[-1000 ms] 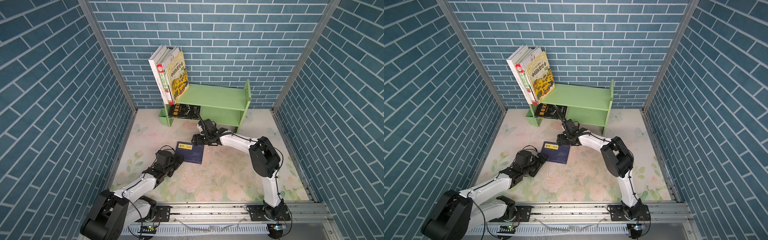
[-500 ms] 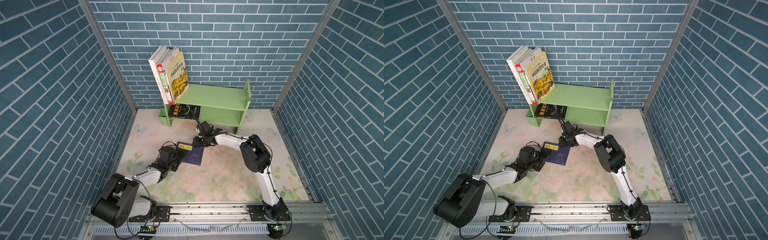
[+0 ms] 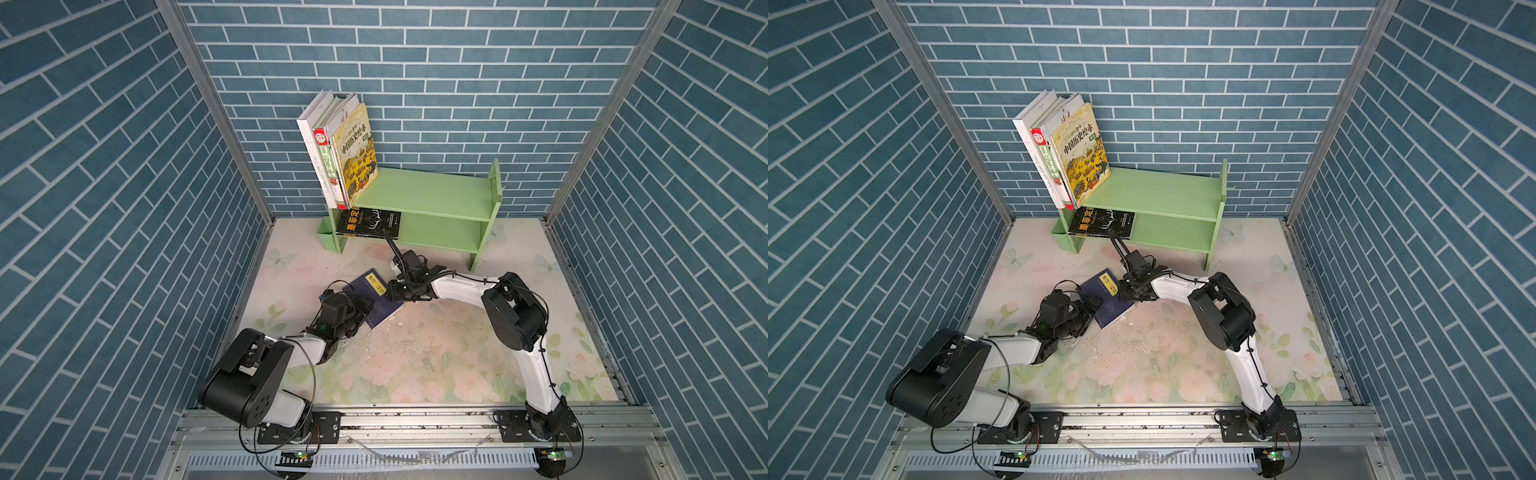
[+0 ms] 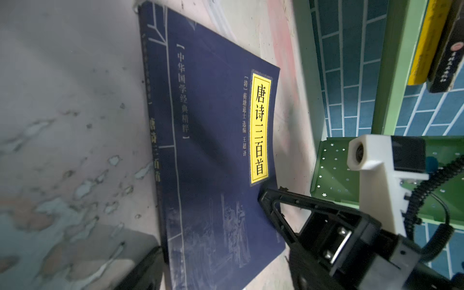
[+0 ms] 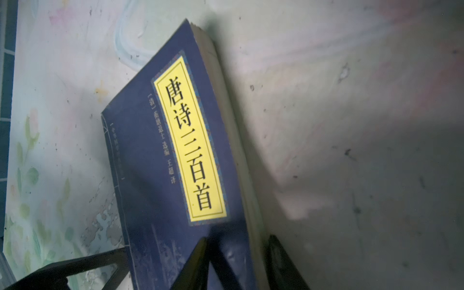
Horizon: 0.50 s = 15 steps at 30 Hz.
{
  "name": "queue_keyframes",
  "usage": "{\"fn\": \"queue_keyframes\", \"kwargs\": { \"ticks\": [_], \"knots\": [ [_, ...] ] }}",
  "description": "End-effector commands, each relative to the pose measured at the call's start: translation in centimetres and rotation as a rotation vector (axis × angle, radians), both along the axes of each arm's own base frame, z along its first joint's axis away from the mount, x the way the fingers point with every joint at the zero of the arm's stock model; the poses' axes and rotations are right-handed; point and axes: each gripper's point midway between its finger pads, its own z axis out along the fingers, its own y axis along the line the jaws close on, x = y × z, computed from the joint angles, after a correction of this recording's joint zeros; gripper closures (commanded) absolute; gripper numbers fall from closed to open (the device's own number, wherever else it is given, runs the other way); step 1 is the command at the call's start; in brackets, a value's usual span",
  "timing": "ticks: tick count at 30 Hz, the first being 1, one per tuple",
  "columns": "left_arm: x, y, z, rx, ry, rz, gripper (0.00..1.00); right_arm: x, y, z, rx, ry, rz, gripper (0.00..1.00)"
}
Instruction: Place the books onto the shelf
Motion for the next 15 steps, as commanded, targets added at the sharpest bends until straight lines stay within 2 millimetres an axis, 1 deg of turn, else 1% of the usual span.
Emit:
{"fn": "queue_keyframes", "kwargs": {
  "ticks": [1,4,5,6,8,10,12,15],
  "knots": [
    [0.3,-2.9,2.6,-0.126,-0.128,-0.12,0.3,-4.9,-1.3,-6.5,-0.124,0.216,0.028,0.63],
    [0.7,-3.6,4.3,-0.217,-0.219,-0.131,0.39,-5.0,-1.5,-7.0,-0.14,0.224,0.03,0.64],
    [0.8,-3.7,4.4,-0.242,-0.232,-0.127,0.42,-5.1,-1.7,-7.3,-0.148,0.228,0.031,0.64],
    [0.8,-3.7,4.6,-0.263,-0.241,-0.125,0.43,-5.2,-1.8,-7.4,-0.153,0.23,0.032,0.64],
    [0.8,-3.7,5.0,-0.309,-0.266,-0.114,0.42,-5.3,-2.0,-7.7,-0.159,0.233,0.034,0.65],
    [0.7,-3.7,4.7,-0.316,-0.251,-0.108,0.42,-5.4,-2.0,-7.8,-0.164,0.236,0.036,0.65],
    [0.7,-3.5,5.2,-0.308,-0.274,-0.105,0.41,-5.4,-2.0,-7.9,-0.166,0.237,0.038,0.65],
    [0.6,-3.2,6.7,-0.304,-0.321,-0.104,0.34,-5.5,-2.0,-8.1,-0.168,0.242,0.04,0.65]
  ]
}}
